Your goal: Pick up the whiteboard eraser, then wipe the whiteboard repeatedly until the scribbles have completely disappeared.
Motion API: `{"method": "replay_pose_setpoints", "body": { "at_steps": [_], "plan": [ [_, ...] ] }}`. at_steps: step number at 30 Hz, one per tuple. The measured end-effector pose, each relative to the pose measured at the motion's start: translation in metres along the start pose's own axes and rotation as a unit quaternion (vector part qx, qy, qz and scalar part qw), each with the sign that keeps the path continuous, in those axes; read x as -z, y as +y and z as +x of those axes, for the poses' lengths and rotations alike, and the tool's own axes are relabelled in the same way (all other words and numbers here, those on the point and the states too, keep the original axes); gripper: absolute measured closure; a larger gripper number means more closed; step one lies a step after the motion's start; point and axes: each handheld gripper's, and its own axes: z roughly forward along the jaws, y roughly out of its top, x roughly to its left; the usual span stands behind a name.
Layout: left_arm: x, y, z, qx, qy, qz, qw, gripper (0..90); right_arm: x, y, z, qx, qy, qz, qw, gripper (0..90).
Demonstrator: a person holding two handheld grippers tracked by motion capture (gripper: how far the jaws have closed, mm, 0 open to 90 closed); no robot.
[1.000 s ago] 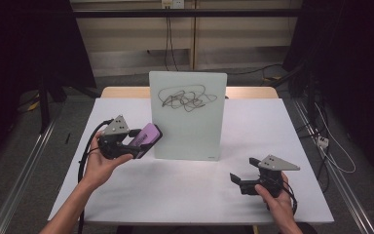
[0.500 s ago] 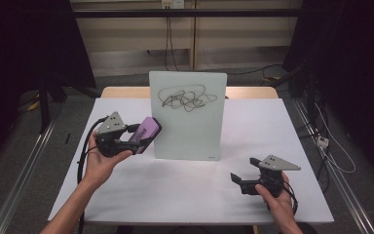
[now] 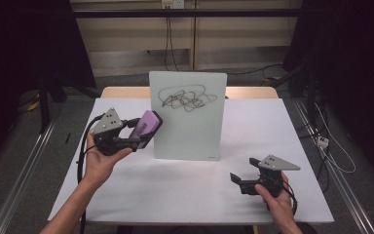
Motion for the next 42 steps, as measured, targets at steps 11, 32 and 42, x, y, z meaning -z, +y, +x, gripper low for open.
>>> {"method": "replay_pose_setpoints", "body": {
  "at_steps": [11,32,42],
  "plan": [
    [-0.004,0.017,-0.003,-0.01,0.002,-0.013,0.9999,41.0,0.001,0.0,0.001,0.003,0.0,-0.003,1.0,5.8],
    [-0.001,0.017,0.001,0.0,0.017,-0.011,0.9998,41.0,-0.003,0.002,0.0,0.003,0.009,-0.001,1.0,6.0],
    [-0.007,0.026,-0.003,-0.006,0.01,-0.02,0.9997,41.0,-0.002,0.003,0.0,0.003,0.006,-0.005,1.0,5.9]
  ]
}}
